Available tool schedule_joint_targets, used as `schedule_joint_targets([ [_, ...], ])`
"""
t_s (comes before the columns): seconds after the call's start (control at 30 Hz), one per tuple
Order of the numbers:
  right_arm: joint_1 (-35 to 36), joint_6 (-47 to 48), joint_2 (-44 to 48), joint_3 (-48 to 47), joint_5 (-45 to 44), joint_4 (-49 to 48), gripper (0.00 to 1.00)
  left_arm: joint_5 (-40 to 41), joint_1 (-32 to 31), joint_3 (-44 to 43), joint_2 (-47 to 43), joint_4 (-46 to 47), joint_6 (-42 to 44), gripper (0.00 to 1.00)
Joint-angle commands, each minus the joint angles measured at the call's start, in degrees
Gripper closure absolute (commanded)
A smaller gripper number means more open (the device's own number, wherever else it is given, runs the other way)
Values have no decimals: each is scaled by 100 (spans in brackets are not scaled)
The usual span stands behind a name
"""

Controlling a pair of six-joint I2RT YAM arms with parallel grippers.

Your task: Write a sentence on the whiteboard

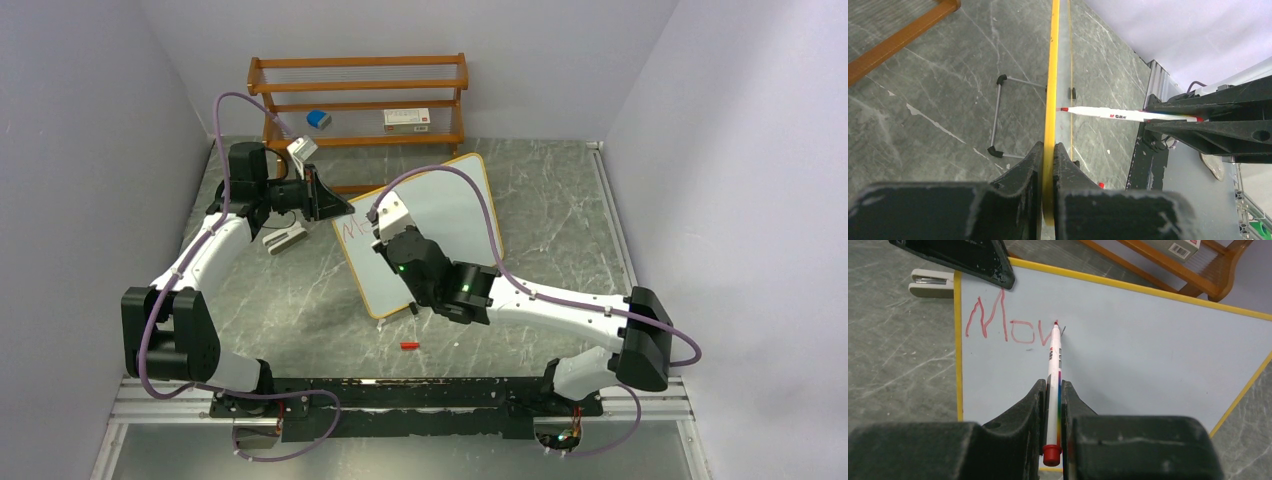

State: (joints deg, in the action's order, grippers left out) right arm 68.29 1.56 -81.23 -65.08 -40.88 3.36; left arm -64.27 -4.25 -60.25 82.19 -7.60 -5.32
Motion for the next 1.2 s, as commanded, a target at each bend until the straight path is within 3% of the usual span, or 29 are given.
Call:
schedule_joint_targets([
  [0.0, -48, -137, 352, 183, 214, 79, 100, 150, 65, -13, 15, -128, 304, 95],
  [1.17, -303, -429, 231, 352, 87, 288, 100, 140, 71, 8, -3, -122, 312, 95],
])
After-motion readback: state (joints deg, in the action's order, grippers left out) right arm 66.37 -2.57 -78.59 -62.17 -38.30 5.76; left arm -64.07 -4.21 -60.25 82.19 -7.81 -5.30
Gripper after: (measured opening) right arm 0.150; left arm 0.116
